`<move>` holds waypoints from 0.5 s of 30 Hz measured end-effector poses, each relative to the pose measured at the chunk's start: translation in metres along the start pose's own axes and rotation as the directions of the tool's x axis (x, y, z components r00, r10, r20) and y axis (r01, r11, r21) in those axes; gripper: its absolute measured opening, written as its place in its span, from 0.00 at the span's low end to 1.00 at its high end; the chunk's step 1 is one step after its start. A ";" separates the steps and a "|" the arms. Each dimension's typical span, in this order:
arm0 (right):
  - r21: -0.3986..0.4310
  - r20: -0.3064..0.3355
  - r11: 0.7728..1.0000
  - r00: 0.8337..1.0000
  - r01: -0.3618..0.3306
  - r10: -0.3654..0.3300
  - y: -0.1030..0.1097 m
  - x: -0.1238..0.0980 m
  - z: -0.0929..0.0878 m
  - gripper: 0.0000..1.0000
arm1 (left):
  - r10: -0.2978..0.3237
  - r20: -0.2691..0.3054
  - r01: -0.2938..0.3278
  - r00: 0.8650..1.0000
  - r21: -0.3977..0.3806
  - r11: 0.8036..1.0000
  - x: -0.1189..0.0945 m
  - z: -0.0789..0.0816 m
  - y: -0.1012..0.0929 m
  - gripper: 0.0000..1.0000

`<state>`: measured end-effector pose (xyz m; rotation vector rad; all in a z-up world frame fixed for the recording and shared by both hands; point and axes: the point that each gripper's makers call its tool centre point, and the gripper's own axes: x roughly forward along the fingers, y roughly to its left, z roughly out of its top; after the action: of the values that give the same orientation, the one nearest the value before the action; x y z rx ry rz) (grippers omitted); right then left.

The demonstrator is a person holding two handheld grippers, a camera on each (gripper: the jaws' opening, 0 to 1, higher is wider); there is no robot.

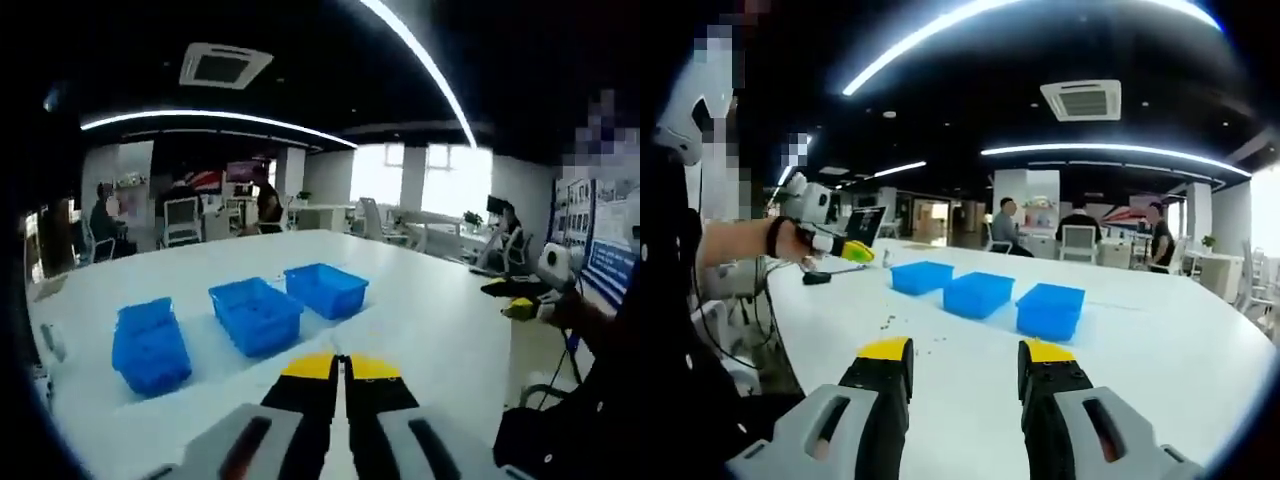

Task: Pick up the resistors one by one and place each resistor into its matching bin, sorting the parts by color and model until every resistor is separated into the correct bin for its type

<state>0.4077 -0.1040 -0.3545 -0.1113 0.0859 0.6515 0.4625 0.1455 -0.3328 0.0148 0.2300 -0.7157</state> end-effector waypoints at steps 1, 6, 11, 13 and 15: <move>0.000 -0.001 1.000 1.000 0.000 0.000 0.000 0.000 0.000 0.44 | 0.017 0.054 -0.017 0.998 -0.013 1.000 -0.005 0.007 0.001 0.06; 0.000 -0.010 1.000 1.000 0.005 -0.005 0.000 0.002 0.000 0.44 | 0.106 0.172 -0.101 0.979 -0.039 0.994 -0.018 0.019 0.009 0.06; -0.008 -0.020 1.000 1.000 0.007 -0.007 0.000 0.002 0.000 0.44 | 0.137 0.211 -0.135 0.968 -0.022 0.991 -0.001 0.032 0.014 0.06; -0.012 -0.022 1.000 1.000 0.009 -0.009 -0.001 0.001 0.000 0.44 | 0.126 0.241 -0.124 0.962 -0.021 0.992 0.015 0.046 0.019 0.06; -0.011 -0.021 1.000 1.000 0.014 -0.014 -0.001 -0.001 0.000 0.44 | 0.151 0.246 -0.159 0.958 0.014 0.987 0.031 0.056 0.031 0.06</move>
<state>0.4081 -0.1053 -0.3539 -0.1288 0.1021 0.6366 0.5170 0.1440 -0.2865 -0.0229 -0.0195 -0.5587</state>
